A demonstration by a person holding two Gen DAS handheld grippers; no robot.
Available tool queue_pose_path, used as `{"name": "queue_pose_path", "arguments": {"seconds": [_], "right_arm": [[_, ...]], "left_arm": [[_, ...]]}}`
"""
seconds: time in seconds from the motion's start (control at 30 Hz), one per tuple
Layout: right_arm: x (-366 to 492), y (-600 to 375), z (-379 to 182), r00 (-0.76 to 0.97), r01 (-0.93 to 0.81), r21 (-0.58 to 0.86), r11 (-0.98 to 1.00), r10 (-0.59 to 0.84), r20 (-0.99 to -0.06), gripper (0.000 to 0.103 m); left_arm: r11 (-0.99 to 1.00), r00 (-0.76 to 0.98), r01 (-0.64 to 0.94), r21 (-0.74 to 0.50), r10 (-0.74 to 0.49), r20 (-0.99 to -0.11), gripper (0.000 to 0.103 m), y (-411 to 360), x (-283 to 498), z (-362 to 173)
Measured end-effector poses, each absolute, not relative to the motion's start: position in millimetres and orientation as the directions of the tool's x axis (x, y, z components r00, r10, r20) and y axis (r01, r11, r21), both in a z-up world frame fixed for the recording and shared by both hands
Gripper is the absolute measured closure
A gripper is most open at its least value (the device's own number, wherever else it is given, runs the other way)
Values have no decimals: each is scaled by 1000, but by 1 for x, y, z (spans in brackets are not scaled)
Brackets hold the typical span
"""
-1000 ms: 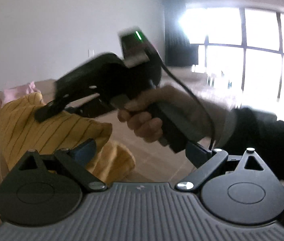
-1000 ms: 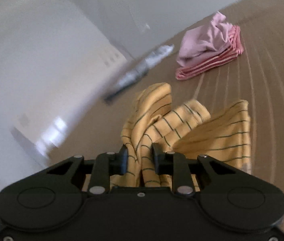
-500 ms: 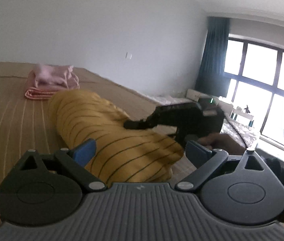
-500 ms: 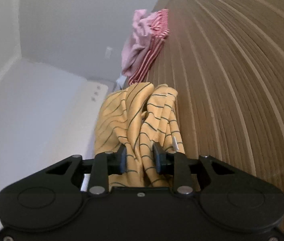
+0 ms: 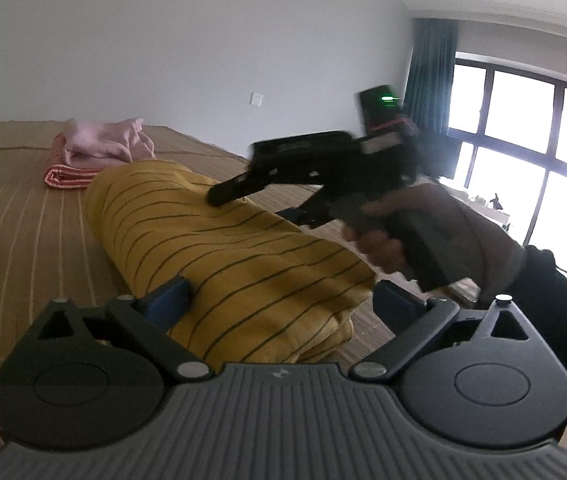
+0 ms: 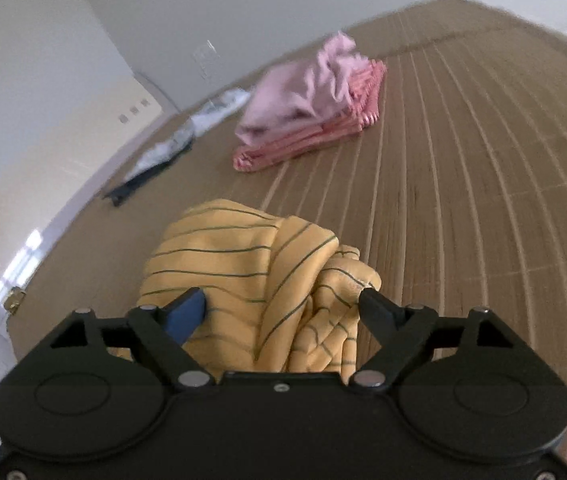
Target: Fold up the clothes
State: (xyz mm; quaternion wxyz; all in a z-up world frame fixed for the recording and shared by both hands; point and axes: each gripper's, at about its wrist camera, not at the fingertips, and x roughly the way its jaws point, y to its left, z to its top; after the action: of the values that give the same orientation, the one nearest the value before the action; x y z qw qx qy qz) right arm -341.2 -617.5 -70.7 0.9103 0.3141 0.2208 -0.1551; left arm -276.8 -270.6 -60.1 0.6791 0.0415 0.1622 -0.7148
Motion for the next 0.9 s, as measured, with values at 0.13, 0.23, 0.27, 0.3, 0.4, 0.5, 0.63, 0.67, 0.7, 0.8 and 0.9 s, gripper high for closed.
{"name": "queue_pose_path", "arguments": {"seconds": [0.13,0.23,0.27,0.3,0.4,0.5,0.63,0.67,0.7,0.8,0.9], "right_arm": [[-334,-616,-75,859,397,483,781,-130,-496,68],[-348,-622,-73,933,254,602,757,-27,-360,76],[-353,-629,-77,958,191,681,707,17,-286,77],[-357,-638,-85,976,131,758,639,52,-212,77],[-361,-653,-122,979,162,856,491,28,-201,77],[-359,-656,-136,973,201,834,513,-3,-232,74],[-359,-644,-110,942,271,704,656,-30,-334,43],[-363,-638,-100,931,289,651,702,-47,-361,40],[-369,-631,-91,924,295,603,741,-61,-377,34],[-393,-609,-74,915,271,523,808,-47,-401,21],[-411,-590,-74,898,259,507,822,-12,-439,20]], "left_arm": [[-28,-78,984,-176,-954,-290,2,-271,-277,-60],[-22,-74,984,-175,-952,-298,2,-269,-277,-61],[-21,-74,984,-176,-951,-301,2,-268,-276,-62],[-22,-76,983,-180,-951,-301,2,-268,-276,-62],[-24,-83,980,-196,-951,-298,2,-270,-274,-63],[-4,-68,980,-197,-944,-322,2,-272,-272,-66],[11,-61,977,-211,-943,-328,2,-273,-270,-68],[13,-59,976,-216,-943,-327,2,-272,-269,-68],[15,-59,976,-218,-943,-328,2,-272,-269,-68],[16,-58,975,-220,-943,-328,2,-272,-269,-68],[19,-55,976,-216,-942,-330,2,-272,-270,-68]]}}
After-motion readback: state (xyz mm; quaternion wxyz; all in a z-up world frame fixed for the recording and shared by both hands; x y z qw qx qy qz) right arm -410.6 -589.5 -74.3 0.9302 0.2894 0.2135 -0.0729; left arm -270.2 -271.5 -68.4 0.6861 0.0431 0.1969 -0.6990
